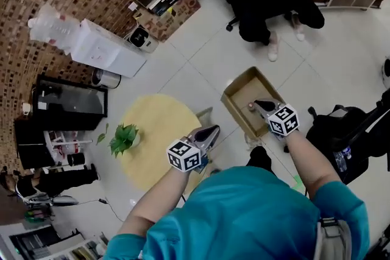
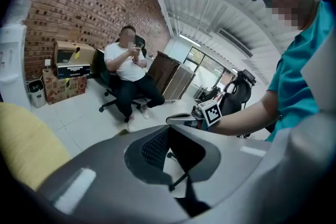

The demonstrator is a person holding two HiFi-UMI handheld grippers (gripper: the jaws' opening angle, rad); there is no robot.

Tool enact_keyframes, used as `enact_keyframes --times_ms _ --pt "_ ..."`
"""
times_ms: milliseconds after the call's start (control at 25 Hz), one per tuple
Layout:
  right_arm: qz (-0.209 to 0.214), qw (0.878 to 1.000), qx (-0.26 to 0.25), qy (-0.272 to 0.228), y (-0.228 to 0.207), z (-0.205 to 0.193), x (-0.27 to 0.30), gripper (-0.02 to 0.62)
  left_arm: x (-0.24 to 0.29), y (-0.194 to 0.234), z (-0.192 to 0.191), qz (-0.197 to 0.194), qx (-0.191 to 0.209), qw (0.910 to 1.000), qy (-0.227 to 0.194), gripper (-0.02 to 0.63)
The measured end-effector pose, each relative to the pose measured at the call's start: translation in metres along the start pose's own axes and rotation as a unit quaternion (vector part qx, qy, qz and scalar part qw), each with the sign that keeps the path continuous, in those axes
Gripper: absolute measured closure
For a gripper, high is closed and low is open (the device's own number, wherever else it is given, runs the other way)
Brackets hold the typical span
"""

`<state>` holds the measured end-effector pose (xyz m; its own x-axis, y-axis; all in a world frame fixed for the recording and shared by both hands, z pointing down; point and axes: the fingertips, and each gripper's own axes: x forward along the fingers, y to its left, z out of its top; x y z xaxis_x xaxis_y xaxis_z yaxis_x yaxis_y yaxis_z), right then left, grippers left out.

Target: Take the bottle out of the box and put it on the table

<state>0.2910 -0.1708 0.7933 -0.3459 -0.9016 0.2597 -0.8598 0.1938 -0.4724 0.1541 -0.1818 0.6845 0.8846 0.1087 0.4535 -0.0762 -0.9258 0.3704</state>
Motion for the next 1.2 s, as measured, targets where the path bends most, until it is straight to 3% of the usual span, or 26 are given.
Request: enact_keyframes --times_ms 160,320,440,640,800,920,1080,1200 --pt "-0.045 0.998 0.044 0.022 -0.109 -0.105 0.072 0.592 0.106 0.077 -0.085 0.007 -0.026 0.9969 0.074 0.606" --pt "-0.069 0.994 0.061 0.058 -0.172 -0.214 0.153 0.576 0.184 0.164 -0.182 0.016 -0.069 0.9905 0.118 0.606" --pt "-0.081 0.991 0.070 0.079 -0.186 -0.297 0.205 0.541 0.212 0.227 -0.263 0.039 -0.107 0.9832 0.142 0.606" --pt "-0.095 0.984 0.065 0.136 -0.157 -0.466 0.259 0.484 0.192 0.279 -0.435 0.063 -0.110 0.9661 0.225 0.606" --pt "-0.090 0.979 0.054 0.173 -0.172 -0.529 0.309 0.463 0.192 0.329 -0.509 0.108 -0.127 0.9495 0.266 0.606" --pt "-0.079 0.975 0.031 0.205 -0.173 -0.560 0.335 0.439 0.199 0.343 -0.556 0.113 -0.097 0.9402 0.306 0.606" --pt "-0.073 0.969 -0.008 0.236 -0.176 -0.588 0.363 0.425 0.205 0.361 -0.584 0.114 -0.062 0.9297 0.345 0.605" --pt "-0.082 0.961 -0.032 0.263 -0.190 -0.606 0.370 0.422 0.212 0.366 -0.589 0.106 -0.044 0.9265 0.358 0.604"
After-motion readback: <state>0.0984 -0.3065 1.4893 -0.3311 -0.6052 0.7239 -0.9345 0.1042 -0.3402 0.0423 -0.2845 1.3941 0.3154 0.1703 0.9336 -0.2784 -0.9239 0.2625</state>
